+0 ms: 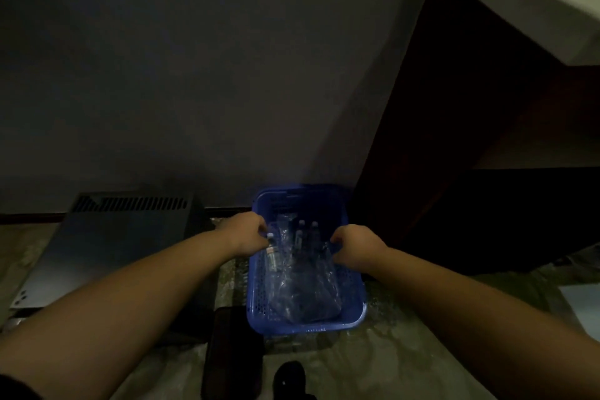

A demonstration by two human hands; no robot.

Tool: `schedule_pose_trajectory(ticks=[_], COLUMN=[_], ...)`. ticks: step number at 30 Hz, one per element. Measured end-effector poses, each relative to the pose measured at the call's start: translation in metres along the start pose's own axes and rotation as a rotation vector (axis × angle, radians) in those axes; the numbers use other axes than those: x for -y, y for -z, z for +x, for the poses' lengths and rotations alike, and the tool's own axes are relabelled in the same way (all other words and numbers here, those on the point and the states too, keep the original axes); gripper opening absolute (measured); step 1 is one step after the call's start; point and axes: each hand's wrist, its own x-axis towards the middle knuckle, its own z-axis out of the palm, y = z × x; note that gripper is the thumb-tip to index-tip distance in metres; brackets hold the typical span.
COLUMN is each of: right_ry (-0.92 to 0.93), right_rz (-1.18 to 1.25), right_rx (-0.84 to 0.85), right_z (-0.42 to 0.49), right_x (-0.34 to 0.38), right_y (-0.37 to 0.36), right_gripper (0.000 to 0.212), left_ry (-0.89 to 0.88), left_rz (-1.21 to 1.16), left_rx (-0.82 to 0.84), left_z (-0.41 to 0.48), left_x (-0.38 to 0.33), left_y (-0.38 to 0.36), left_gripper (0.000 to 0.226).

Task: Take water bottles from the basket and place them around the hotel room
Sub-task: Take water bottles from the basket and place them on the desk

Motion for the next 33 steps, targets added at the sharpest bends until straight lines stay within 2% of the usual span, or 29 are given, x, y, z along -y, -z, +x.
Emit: schedule_pose_trajectory(ticks=[6,11,18,22,26,31,33], right_ry=[0.016,0.05,0.003,-0.028,-0.043,-0.043,-0.016], right_rz=[-0.001,0.002,0.092,0.1,0.047,0.118,0.121], right_rx=[0.077,0.143,0.19,0.15,0.135,0.185,0.189], right_z=[0.044,0.114,0.241,0.335,0.413,0.471,0.48], right_x=[-0.019,-0.051,-0.112,-0.147,-0.171,-0.181,-0.184], right_y=[-0.013,-0.051,-0.187,-0.263,-0.338,-0.406,-0.418], right_gripper=[0.021,0.023,0.022,0.021,0.03,0.033,0.037], left_ry=[0.061,0.141,0.176,0.211,0.225,0.291,0.291], left_rz=[-0.098,-0.162,-0.15,-0.15,-0.176,-0.235,-0.305], left_rx=[0.044,0.077,0.13,-0.026,-0.052,0.008,0.002], left_z=[0.038,0.092,0.208,0.3,0.375,0.431,0.446], left_x=[0.002,0.02,0.079,0.129,0.167,0.198,0.207], left_y=[-0.03,-0.102,-0.241,-0.296,-0.376,-0.444,-0.457], left_gripper=[0.026,0.02,0.014,0.019,0.02,0.04,0.039])
